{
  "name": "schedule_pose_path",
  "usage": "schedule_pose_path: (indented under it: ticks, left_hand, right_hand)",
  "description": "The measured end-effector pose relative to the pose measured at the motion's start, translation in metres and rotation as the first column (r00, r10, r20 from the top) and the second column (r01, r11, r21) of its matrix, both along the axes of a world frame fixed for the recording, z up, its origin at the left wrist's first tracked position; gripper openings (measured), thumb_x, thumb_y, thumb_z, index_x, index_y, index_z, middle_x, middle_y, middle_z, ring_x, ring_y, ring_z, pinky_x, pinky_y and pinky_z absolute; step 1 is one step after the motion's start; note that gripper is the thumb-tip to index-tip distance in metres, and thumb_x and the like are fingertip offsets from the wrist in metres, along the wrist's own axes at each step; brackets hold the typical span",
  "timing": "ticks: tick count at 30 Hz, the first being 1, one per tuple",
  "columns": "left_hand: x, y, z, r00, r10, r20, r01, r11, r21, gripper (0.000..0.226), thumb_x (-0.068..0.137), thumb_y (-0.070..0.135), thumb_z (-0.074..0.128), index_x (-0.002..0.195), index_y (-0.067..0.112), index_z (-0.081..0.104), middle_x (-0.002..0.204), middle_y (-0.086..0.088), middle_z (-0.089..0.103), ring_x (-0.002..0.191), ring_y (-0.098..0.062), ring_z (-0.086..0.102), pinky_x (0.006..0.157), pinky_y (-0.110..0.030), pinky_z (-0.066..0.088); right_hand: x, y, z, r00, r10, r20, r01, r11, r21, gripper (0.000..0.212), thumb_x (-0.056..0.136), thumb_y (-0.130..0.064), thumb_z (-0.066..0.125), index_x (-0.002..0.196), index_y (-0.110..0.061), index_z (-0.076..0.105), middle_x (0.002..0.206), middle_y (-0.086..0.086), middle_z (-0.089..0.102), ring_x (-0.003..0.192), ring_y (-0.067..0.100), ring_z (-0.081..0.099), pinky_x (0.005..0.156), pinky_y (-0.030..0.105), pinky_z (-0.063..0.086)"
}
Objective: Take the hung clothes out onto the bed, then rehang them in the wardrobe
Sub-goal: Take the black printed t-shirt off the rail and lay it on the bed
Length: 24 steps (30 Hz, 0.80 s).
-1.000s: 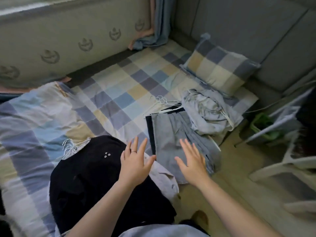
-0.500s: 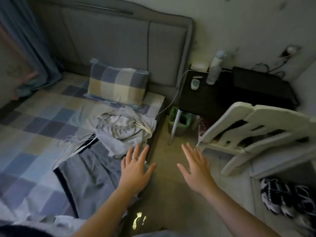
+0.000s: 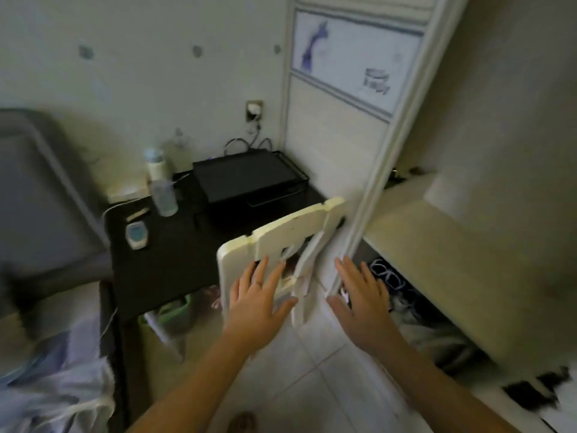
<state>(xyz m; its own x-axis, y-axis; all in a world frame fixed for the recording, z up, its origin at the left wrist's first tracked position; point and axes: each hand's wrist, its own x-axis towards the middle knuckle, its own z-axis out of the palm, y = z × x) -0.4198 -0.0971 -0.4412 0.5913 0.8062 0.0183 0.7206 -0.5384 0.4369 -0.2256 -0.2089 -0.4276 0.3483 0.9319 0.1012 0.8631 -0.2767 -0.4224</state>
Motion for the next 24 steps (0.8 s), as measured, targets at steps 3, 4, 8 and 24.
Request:
schedule_pose_path:
  ticks: [3, 4, 8, 24]
  left_hand:
    - [0.065, 0.045, 0.018, 0.973, -0.231, 0.029, 0.23, 0.973, 0.034, 0.075, 0.092, 0.074, 0.023, 0.154, 0.044, -0.006, 0.164, 0.01, -0.017, 0.148, -0.016, -0.022, 0.12, -0.049, -0.008]
    - [0.086, 0.058, 0.026, 0.949, -0.312, 0.049, 0.309, 0.95, 0.055, 0.075, 0.091, 0.076, 0.02, 0.154, 0.043, -0.005, 0.164, 0.009, -0.016, 0.15, -0.018, -0.019, 0.122, -0.052, -0.003]
    - [0.172, 0.096, 0.066, 0.836, -0.541, 0.092, 0.519, 0.833, 0.189, 0.082, 0.083, 0.082, 0.009, 0.155, 0.042, 0.006, 0.166, 0.004, -0.003, 0.152, -0.023, -0.007, 0.122, -0.051, 0.004]
    - [0.474, 0.065, 0.327, 0.393, -0.898, 0.197, 0.655, 0.424, 0.626, 0.086, 0.077, 0.077, 0.008, 0.155, 0.041, 0.011, 0.166, 0.004, 0.003, 0.152, -0.023, 0.0, 0.119, -0.044, 0.009]
  right_hand:
    - [0.044, 0.008, 0.023, 0.979, -0.199, 0.05, 0.2, 0.98, 0.001, 0.073, 0.087, -0.069, 0.015, 0.153, -0.042, 0.002, 0.16, -0.02, -0.008, 0.15, 0.016, -0.008, 0.119, 0.05, -0.003]
    - [0.056, 0.008, 0.032, 0.966, -0.254, 0.055, 0.254, 0.967, 0.005, 0.072, 0.088, -0.067, 0.016, 0.153, -0.041, 0.0, 0.158, -0.022, -0.013, 0.15, 0.015, -0.011, 0.119, 0.049, -0.005]
    - [0.1, 0.003, 0.07, 0.893, -0.425, 0.146, 0.421, 0.905, 0.056, 0.07, 0.089, -0.068, 0.014, 0.151, -0.042, -0.008, 0.157, -0.019, -0.019, 0.147, 0.012, -0.018, 0.118, 0.044, -0.01]
    - [0.245, -0.067, 0.317, 0.432, -0.758, 0.488, 0.66, 0.635, 0.402, 0.069, 0.089, -0.065, 0.008, 0.151, -0.044, -0.012, 0.159, -0.022, -0.019, 0.146, 0.01, -0.025, 0.121, 0.043, -0.008]
